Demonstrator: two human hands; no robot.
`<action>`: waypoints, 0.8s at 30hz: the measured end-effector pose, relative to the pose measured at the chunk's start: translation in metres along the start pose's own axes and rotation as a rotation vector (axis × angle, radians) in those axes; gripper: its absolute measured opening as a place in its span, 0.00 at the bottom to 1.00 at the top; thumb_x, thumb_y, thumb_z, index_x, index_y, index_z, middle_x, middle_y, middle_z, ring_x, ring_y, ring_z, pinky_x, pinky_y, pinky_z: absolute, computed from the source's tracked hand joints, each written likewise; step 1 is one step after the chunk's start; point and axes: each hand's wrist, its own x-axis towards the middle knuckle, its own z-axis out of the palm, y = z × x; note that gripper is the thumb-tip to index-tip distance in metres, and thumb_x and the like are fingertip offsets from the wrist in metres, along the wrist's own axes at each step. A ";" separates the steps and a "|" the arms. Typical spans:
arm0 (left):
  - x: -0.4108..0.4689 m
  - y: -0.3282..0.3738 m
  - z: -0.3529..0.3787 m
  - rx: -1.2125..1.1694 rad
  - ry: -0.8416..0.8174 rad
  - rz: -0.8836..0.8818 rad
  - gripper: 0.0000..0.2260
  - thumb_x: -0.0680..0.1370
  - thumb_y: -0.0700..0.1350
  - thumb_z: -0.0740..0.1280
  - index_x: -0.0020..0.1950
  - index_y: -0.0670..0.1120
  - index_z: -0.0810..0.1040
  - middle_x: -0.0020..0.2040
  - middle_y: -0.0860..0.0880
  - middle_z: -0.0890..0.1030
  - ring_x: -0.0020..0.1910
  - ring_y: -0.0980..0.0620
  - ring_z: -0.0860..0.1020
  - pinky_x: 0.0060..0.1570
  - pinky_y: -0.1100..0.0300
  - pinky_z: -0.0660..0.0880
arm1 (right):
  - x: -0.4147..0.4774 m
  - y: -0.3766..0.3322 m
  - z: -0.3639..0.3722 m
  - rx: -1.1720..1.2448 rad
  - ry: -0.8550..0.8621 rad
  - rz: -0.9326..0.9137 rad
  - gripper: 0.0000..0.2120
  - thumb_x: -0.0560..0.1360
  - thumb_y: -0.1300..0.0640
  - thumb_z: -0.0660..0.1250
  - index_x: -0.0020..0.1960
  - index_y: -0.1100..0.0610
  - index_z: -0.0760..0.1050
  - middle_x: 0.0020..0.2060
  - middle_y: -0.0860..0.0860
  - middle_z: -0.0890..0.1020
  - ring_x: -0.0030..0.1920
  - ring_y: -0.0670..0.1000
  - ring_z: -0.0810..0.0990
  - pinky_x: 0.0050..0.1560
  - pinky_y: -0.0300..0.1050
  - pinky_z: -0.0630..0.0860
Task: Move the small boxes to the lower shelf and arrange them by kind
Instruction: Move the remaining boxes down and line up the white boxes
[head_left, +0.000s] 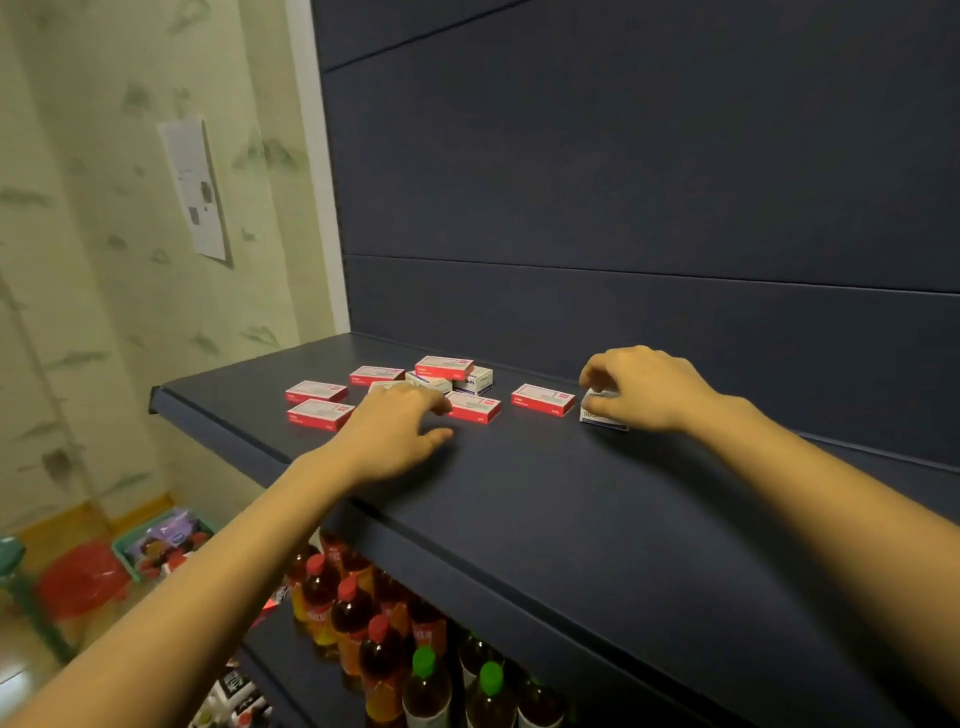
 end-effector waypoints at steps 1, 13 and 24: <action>0.010 -0.005 0.004 0.010 -0.024 0.023 0.17 0.77 0.50 0.63 0.65 0.46 0.72 0.63 0.46 0.76 0.60 0.48 0.74 0.61 0.54 0.69 | 0.004 0.001 0.002 -0.011 -0.006 0.011 0.17 0.75 0.45 0.63 0.61 0.50 0.72 0.59 0.48 0.78 0.58 0.51 0.76 0.46 0.45 0.71; 0.096 -0.055 0.029 0.039 -0.295 0.243 0.20 0.76 0.51 0.63 0.66 0.48 0.69 0.66 0.47 0.72 0.64 0.47 0.70 0.64 0.50 0.68 | 0.042 -0.011 0.023 -0.017 -0.058 0.182 0.21 0.74 0.41 0.63 0.62 0.51 0.72 0.58 0.48 0.77 0.58 0.50 0.73 0.47 0.44 0.70; 0.082 -0.079 0.005 -0.092 0.106 0.406 0.19 0.74 0.58 0.64 0.62 0.52 0.70 0.60 0.54 0.73 0.57 0.50 0.74 0.49 0.57 0.69 | 0.070 -0.040 0.051 -0.282 -0.225 0.221 0.24 0.76 0.40 0.57 0.64 0.56 0.70 0.62 0.53 0.75 0.62 0.54 0.70 0.64 0.49 0.62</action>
